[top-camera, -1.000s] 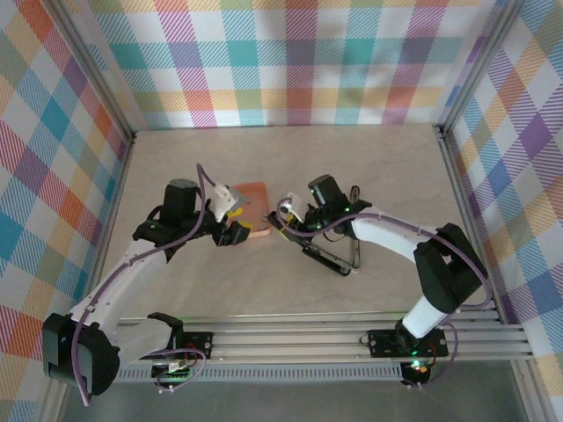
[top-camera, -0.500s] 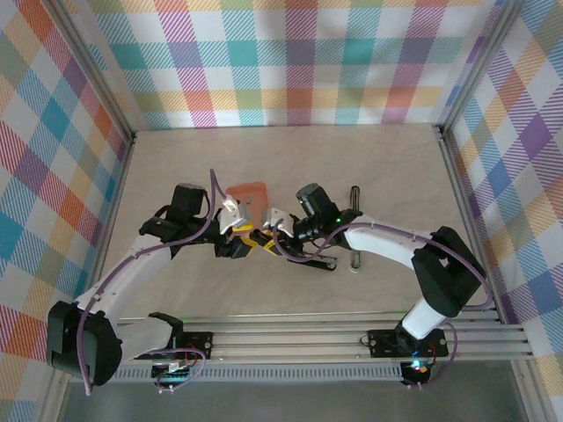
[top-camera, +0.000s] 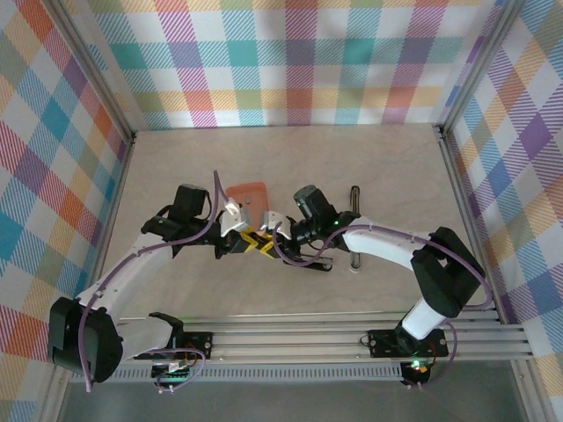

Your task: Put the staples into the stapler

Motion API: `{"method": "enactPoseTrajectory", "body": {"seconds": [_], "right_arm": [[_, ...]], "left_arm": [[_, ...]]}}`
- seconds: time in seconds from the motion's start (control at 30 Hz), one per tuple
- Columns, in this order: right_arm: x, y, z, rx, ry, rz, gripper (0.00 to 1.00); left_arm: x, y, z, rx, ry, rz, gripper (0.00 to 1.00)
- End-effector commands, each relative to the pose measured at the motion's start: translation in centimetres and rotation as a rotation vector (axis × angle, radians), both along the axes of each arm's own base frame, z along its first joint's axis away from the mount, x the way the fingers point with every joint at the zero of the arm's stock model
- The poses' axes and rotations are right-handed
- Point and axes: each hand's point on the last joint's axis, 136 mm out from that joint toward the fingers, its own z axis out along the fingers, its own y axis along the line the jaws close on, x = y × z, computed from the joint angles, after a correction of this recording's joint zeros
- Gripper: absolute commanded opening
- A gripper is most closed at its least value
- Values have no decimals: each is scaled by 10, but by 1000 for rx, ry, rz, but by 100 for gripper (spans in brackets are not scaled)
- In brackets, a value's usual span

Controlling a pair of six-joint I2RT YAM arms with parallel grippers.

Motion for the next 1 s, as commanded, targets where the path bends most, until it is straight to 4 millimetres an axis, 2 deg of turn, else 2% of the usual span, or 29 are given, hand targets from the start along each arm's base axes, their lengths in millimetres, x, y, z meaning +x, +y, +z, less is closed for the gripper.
{"method": "enactPoseTrajectory", "body": {"seconds": [0.0, 0.1, 0.23, 0.33, 0.4, 0.53, 0.8, 0.97], "right_arm": [[10, 3, 34, 91, 4, -101, 40], [27, -18, 26, 57, 174, -298, 53], [50, -65, 6, -52, 541, -670, 61], [45, -92, -17, -134, 766, -846, 60], [35, -101, -30, -167, 870, -890, 59], [28, -129, -64, -248, 1086, -1060, 56], [14, -136, -82, -261, 1216, -1070, 51], [7, -132, -97, -275, 1279, -1045, 42]], "left_arm": [[-5, 2, 3, 41, 13, -20, 0], [-5, 8, 2, 100, -2, -13, 0], [-5, 12, 2, 182, -24, -24, 0], [-6, 12, 0, 223, -29, -37, 0], [-7, 12, 0, 247, -32, -49, 0], [-7, 13, 1, 287, -33, -63, 0], [-1, 14, 2, 330, -46, -66, 0], [-2, 13, -1, 340, -39, -73, 0]]}}
